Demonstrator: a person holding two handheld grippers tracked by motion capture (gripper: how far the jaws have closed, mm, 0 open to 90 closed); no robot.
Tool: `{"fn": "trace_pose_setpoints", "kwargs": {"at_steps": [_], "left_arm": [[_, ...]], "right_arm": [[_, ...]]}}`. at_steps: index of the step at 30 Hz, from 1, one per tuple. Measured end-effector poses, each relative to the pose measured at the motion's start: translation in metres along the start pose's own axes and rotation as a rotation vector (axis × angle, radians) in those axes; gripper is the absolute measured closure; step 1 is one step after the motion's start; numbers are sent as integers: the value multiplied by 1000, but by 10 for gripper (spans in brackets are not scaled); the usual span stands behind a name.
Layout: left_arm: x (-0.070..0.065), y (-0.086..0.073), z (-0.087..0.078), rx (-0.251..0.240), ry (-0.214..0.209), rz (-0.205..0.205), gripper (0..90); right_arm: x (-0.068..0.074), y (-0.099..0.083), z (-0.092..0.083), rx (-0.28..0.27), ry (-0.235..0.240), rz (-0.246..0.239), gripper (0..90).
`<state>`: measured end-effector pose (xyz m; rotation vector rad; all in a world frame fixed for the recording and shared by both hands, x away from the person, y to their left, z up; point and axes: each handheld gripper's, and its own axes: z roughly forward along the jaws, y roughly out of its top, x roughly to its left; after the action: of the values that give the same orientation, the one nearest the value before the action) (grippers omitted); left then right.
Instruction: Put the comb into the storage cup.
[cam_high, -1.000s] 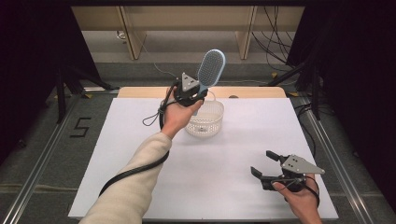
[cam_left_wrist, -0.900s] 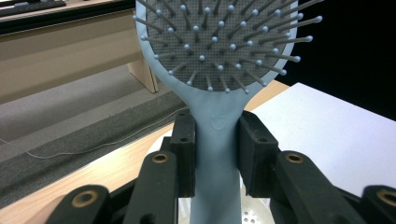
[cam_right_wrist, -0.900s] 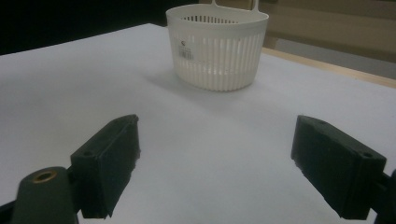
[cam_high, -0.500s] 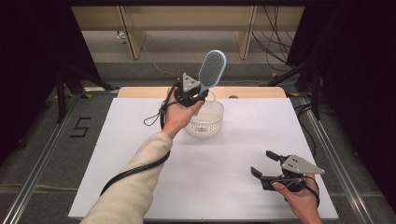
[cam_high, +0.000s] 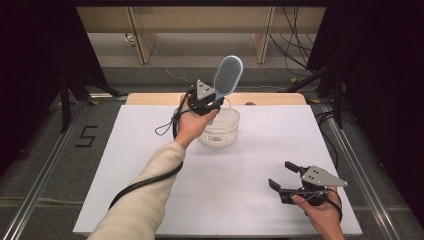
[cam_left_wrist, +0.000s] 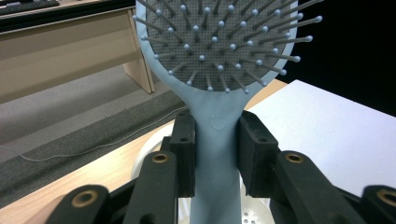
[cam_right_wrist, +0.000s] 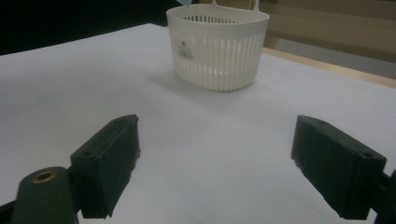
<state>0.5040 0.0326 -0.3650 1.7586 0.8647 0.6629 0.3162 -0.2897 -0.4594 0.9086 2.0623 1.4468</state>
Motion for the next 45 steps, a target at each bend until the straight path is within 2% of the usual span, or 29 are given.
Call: {"fn": "trace_pose_setpoints", "kwargs": {"at_steps": [12,36,45], "left_arm": [[1,-5,3,11,9,18,700],[3,-15,10,10,3,33,699],[2,-18,14,14,-4,52,699]], "right_arm": [[0,0,0,0,-1,-1,161],[0,0,0,-1,-1,-3,161],[0,0,0,0,-2,-1,161]]}}
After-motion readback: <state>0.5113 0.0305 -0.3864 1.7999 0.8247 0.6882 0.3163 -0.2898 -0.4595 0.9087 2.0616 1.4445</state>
